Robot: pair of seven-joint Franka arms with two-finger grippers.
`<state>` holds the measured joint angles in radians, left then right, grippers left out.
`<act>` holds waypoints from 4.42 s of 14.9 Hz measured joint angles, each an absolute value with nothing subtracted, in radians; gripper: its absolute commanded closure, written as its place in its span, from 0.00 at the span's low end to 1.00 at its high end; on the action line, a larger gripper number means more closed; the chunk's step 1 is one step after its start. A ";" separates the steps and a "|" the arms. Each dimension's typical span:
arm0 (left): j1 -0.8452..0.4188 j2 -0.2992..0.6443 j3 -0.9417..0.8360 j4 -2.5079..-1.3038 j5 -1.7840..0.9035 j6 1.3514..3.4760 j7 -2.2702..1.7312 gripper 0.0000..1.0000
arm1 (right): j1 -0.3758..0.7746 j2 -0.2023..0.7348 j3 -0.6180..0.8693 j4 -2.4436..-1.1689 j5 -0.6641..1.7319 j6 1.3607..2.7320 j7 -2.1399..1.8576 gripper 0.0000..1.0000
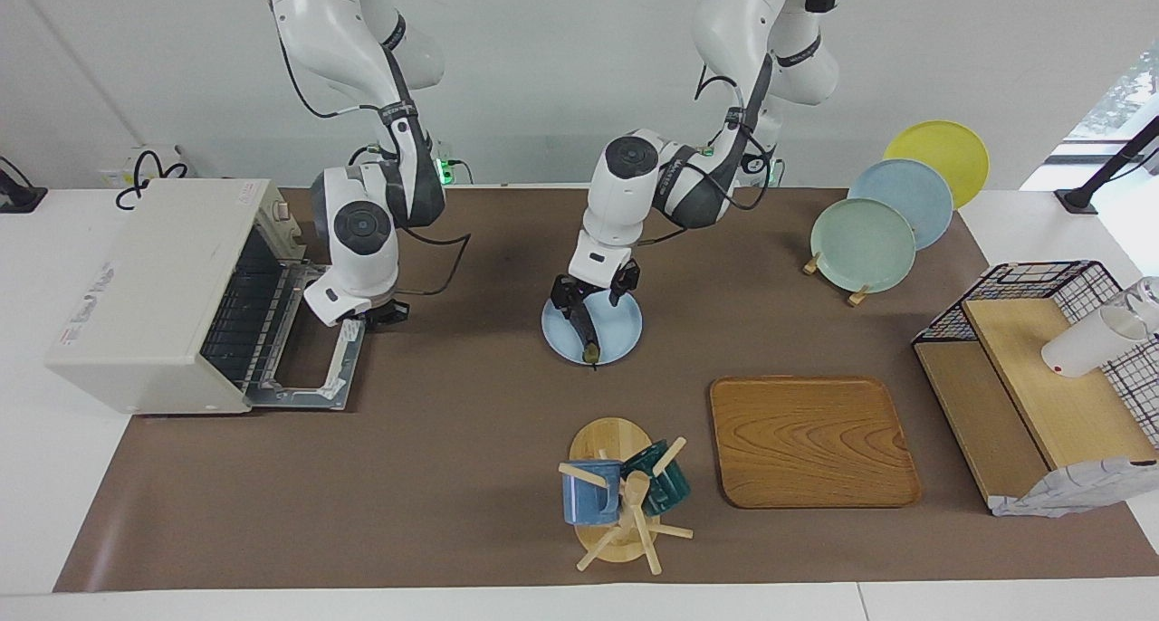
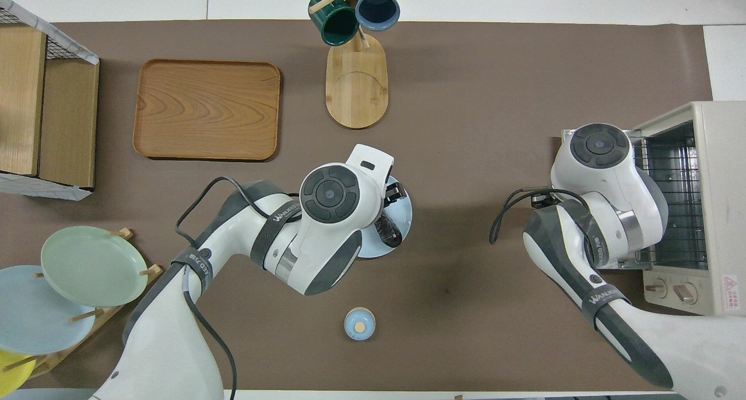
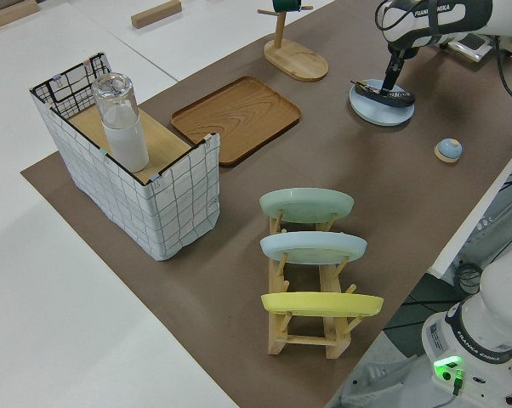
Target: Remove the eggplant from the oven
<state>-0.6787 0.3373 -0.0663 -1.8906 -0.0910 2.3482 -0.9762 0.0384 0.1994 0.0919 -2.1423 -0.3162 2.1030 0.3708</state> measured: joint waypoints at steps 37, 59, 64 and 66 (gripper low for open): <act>-0.205 0.362 -0.015 -1.609 -0.090 2.063 -0.402 1.00 | -0.191 -0.054 0.034 -1.636 -0.048 1.488 -0.172 0.00; -0.057 0.640 -0.017 -1.340 -0.059 2.167 -0.043 0.00 | 0.049 -0.023 -0.211 -1.619 -0.048 1.535 -0.093 0.00; -0.046 0.421 0.003 -1.336 -0.032 1.866 -0.065 0.00 | 0.027 -0.024 -0.220 -1.608 -0.048 1.534 -0.091 0.00; -0.046 0.319 0.005 -1.337 -0.011 1.726 -0.066 0.00 | 0.000 -0.028 -0.223 -1.604 -0.048 1.532 -0.091 0.00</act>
<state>-0.0460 0.3191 0.0052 -1.3368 -0.0112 1.7261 -0.0656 -0.0002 -0.0283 -0.2226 -1.6043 -0.0481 1.5323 -0.0906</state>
